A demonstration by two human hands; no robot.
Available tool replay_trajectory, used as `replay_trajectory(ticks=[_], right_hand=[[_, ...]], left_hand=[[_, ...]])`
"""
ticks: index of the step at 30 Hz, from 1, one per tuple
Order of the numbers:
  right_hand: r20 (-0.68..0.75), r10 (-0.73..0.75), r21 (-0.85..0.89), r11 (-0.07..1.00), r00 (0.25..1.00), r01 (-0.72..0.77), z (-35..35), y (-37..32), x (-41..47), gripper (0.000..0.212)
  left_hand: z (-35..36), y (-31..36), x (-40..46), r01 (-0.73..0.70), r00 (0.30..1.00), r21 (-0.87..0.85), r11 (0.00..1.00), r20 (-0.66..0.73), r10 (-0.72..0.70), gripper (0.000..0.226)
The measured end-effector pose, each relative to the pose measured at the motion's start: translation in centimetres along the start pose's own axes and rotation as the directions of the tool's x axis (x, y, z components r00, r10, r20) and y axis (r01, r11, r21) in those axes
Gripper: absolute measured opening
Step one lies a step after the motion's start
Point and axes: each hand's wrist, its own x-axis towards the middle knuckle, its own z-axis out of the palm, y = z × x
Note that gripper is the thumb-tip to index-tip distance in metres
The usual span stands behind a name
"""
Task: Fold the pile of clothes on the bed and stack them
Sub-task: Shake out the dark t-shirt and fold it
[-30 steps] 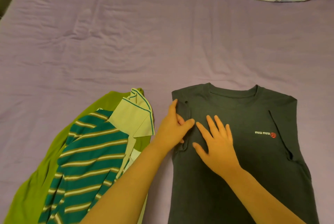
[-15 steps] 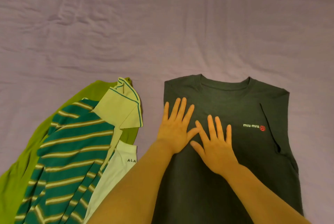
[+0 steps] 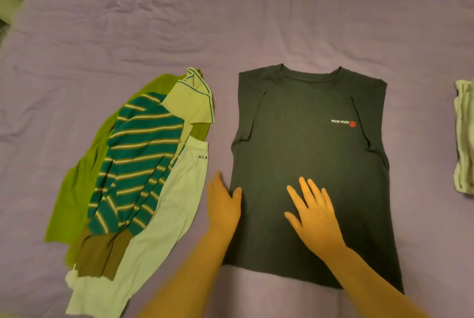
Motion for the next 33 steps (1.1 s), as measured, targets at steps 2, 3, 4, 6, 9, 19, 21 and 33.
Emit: replay_trajectory(ticks=[2, 3, 4, 6, 9, 19, 21, 33], right_hand=[[0.019, 0.025, 0.024, 0.999, 1.0, -0.025, 1.4, -0.7, -2.8, 0.064], [0.027, 0.033, 0.04, 0.999, 0.999, -0.034, 2.0, -1.2, -4.0, 0.064], [0.029, 0.037, 0.061, 0.997, 0.999, -0.039, 2.5, -1.6, -4.9, 0.064], [0.025, 0.048, 0.128, 0.99, 0.999, -0.051, 3.0, -2.3, -6.4, 0.062], [0.022, 0.019, 0.248, 0.969, 1.0, -0.024, 2.8, -3.3, -7.6, 0.06], [-0.259, -0.076, 0.487, 0.85, 0.963, 0.199, 0.7, -5.7, -8.9, 0.033], [-0.175, 0.054, 0.515, 0.856, 0.983, 0.045, 0.3, -4.3, -8.9, 0.026], [-0.061, 0.382, 0.729, 0.648, 0.922, -0.22, -2.0, 5.7, -7.8, 0.019]], left_hand=[[-0.3, -2.3, -2.1, 0.08, 0.995, -0.033, 0.996, 0.061, -0.078, 0.051], [-0.5, -3.4, -3.0, 0.102, 0.991, -0.045, 0.994, 0.092, -0.097, 0.04], [-0.6, -4.3, -4.0, 0.128, 0.985, -0.075, 0.989, 0.127, -0.118, 0.027], [-0.8, -5.7, -5.8, 0.199, 0.965, -0.153, 0.968, 0.201, -0.167, 0.018], [-1.2, -7.2, -8.3, 0.233, 0.956, -0.275, 0.933, 0.242, -0.168, 0.016], [-4.7, -1.3, -9.5, 0.079, 0.98, -0.663, 0.744, 0.187, 0.062, 0.015], [-5.4, -0.6, -8.6, 0.143, 0.963, -0.697, 0.703, 0.263, 0.065, 0.021], [-4.3, 2.1, -3.8, 0.078, 0.947, -0.581, 0.81, 0.297, 0.122, 0.033]])
